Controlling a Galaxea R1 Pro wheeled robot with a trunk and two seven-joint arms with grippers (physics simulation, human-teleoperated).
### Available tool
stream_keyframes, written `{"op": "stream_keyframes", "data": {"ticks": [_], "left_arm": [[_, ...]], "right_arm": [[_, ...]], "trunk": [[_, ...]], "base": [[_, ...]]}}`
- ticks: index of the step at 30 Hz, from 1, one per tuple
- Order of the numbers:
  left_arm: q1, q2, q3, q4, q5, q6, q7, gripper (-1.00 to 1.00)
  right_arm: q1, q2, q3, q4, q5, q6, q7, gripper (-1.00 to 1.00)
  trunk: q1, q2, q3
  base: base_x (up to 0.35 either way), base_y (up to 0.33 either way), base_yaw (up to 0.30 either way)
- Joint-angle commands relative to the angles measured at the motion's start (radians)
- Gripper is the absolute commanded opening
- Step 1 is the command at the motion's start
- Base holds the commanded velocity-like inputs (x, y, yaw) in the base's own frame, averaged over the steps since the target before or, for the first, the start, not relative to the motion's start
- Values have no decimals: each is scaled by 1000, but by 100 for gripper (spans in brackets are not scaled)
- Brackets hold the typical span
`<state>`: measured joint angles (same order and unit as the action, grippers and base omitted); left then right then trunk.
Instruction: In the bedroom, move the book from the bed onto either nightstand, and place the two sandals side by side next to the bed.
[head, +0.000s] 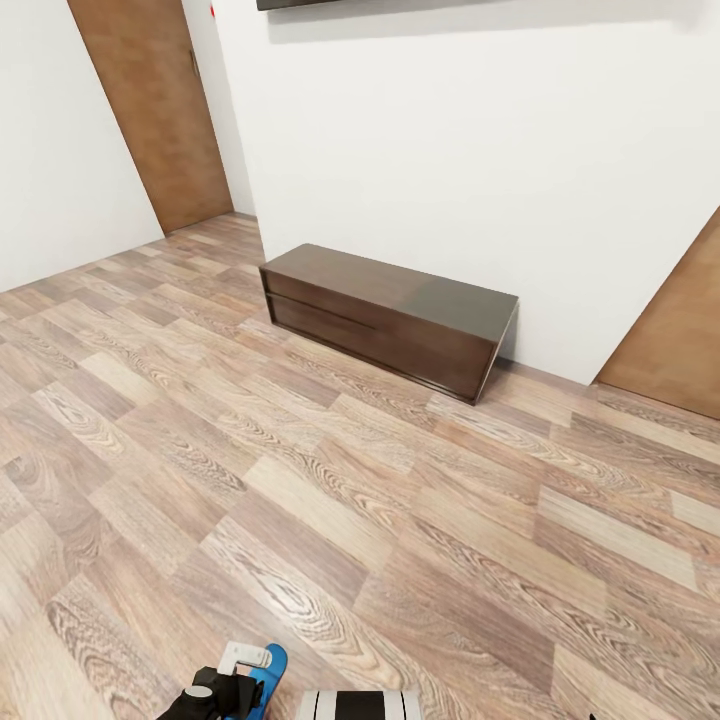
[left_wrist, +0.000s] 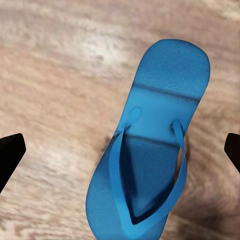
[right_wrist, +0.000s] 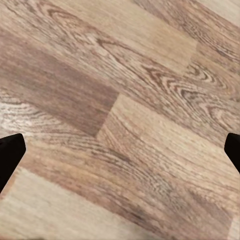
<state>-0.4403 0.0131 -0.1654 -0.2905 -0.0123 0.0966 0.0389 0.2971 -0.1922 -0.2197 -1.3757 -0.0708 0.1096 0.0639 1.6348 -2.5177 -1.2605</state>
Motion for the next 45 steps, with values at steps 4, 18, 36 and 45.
{"op": "stream_keyframes", "data": {"ticks": [4, 18, 36, 45], "left_arm": [[0, 1, -7, -3, -1, 6, 4, 100], [0, -1, -30, -3, -1, 6, 2, 100], [0, 1, -49, -1, -1, 6, -7, 100], [0, 1, -49, -1, 0, 6, -8, 100]], "right_arm": [[0, 0, -1, -2, -7, 5, 5, 100], [1, 0, -1, -2, -7, 5, 5, 100], [1, 0, -1, -2, -7, 5, 5, 100], [1, 0, -1, -2, -7, 5, 5, 100]], "trunk": [[0, 0, -1], [0, 0, -1], [1, -1, -12], [3, -2, -28]], "base": [[0, 0, 0], [0, 0, 0], [0, 0, 0], [0, 0, 0]]}}
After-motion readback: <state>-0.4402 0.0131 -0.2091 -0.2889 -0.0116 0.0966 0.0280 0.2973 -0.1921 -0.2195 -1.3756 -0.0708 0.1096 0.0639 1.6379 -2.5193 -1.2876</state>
